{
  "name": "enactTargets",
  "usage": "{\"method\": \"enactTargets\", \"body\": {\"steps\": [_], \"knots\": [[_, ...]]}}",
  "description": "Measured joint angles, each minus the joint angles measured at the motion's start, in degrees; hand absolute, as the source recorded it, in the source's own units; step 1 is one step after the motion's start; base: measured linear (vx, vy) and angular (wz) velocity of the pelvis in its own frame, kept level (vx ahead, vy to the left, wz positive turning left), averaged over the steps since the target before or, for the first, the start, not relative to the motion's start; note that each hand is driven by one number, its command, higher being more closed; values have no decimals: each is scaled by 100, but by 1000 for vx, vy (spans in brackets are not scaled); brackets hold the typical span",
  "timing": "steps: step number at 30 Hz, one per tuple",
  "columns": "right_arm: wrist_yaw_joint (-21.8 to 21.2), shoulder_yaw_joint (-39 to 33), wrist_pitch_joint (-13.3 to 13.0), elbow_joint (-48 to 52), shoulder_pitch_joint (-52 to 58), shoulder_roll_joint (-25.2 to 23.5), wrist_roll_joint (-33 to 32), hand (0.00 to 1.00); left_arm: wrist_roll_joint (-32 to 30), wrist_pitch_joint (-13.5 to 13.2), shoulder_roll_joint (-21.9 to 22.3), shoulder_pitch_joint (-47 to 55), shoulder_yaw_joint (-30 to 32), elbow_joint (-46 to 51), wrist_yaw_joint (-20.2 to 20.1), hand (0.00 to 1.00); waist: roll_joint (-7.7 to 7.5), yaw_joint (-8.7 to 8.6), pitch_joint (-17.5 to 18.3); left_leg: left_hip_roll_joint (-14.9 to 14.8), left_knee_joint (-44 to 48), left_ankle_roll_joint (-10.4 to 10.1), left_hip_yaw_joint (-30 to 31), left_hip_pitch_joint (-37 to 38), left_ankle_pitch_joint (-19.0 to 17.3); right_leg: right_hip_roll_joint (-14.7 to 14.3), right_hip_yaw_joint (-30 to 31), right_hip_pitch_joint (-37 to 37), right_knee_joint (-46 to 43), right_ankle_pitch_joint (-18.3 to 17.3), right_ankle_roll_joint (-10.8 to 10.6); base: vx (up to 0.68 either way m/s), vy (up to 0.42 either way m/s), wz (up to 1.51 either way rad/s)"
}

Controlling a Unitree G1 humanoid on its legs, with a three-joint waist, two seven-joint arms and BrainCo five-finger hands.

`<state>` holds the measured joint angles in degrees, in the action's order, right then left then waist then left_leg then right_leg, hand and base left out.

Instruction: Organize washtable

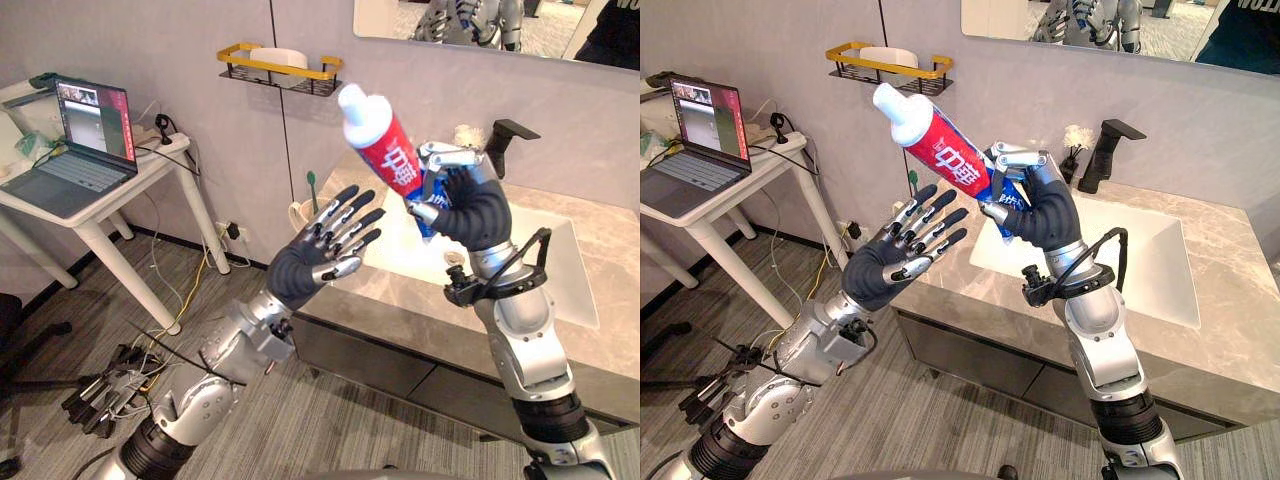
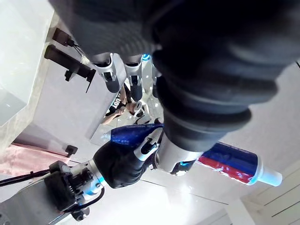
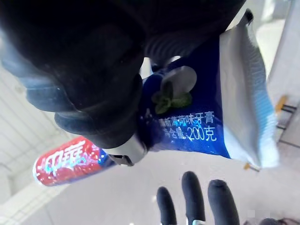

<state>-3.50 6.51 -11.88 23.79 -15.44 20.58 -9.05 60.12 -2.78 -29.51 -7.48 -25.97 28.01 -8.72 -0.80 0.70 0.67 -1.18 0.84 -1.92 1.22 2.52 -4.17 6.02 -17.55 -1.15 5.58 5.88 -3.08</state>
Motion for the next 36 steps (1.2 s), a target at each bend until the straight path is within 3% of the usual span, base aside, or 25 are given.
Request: {"method": "enactTargets", "body": {"steps": [6, 12, 20, 28, 36], "knots": [[-44, 23, 130, -1, -5, -111, -61, 100, -20, 10, 95, 2, -99, 0, 2, 0, 4, 3, -6, 1, -5, 0, 0, 0, 0, 1, 2, 2, 0, 1, -2, 0, 0, 0], [-119, 260, 183, -1, -5, -370, -171, 100, -311, 3, 524, 0, -96, -27, 154, 0, 20, 2, -23, 0, -6, 1, 0, 0, -1, 1, 3, 1, 1, 2, -3, 0, 0, 0], [-266, 552, 236, -46, 27, -728, -169, 100, -1314, -75, 1259, -39, 107, -124, 556, 0, 20, 13, -69, 1, -26, 5, 1, 2, 1, 3, 1, 5, 1, 2, -3, 0, 0, 0], [-291, 746, 344, -248, 232, -892, -162, 100, -2453, -443, 1744, -306, 581, -164, 906, 0, 1, 12, -107, -6, -62, 15, -80, 30, 4, -3, 71, 40, 1, 8, -12, 0, 0, -4], [-301, 744, 352, -248, 254, -902, -165, 100, -2708, -499, 1890, -380, 784, -164, 880, 0, -26, 4, -204, -37, -82, 38, -227, 90, -17, -42, 201, 59, 1, 17, -18, -8, 2, -9]]}}
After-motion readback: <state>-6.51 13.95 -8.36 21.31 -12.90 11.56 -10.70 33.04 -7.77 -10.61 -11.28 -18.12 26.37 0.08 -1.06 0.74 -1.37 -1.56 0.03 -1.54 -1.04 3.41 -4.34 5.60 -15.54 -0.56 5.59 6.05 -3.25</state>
